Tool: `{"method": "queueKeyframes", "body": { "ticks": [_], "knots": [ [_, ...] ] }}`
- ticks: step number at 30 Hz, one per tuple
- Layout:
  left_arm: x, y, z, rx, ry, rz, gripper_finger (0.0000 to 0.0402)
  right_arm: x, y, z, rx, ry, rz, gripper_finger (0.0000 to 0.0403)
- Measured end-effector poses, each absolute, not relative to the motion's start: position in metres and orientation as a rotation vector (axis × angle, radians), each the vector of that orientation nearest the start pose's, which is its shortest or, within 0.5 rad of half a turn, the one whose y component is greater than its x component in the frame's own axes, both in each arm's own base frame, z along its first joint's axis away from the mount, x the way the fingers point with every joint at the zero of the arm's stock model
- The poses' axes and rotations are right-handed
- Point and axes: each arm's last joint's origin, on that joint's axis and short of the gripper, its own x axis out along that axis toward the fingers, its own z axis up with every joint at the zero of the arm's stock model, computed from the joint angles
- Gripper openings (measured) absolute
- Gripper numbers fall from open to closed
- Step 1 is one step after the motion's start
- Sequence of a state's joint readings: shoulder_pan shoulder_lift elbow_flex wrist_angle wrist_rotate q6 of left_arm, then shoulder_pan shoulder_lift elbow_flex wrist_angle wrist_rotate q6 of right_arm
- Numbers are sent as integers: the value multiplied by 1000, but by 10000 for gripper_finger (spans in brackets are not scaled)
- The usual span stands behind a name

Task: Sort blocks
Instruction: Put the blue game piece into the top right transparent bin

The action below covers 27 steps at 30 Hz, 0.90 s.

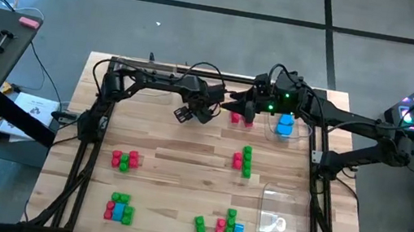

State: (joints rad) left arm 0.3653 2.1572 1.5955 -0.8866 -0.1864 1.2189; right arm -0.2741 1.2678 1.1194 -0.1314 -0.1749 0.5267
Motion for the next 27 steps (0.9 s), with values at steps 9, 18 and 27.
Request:
{"method": "queueKeyframes", "body": {
  "ticks": [9, 18, 27],
  "knots": [
    [388, 154, 144, 829, 1503, -511, 243, 276, -72, 352, 627, 239, -174, 212],
    [389, 152, 144, 841, 1505, -519, 114, 276, -72, 352, 630, 238, -174, 212],
    [396, 134, 148, 816, 1501, -468, 107, 276, -72, 352, 617, 237, -172, 212]
  ]
}}
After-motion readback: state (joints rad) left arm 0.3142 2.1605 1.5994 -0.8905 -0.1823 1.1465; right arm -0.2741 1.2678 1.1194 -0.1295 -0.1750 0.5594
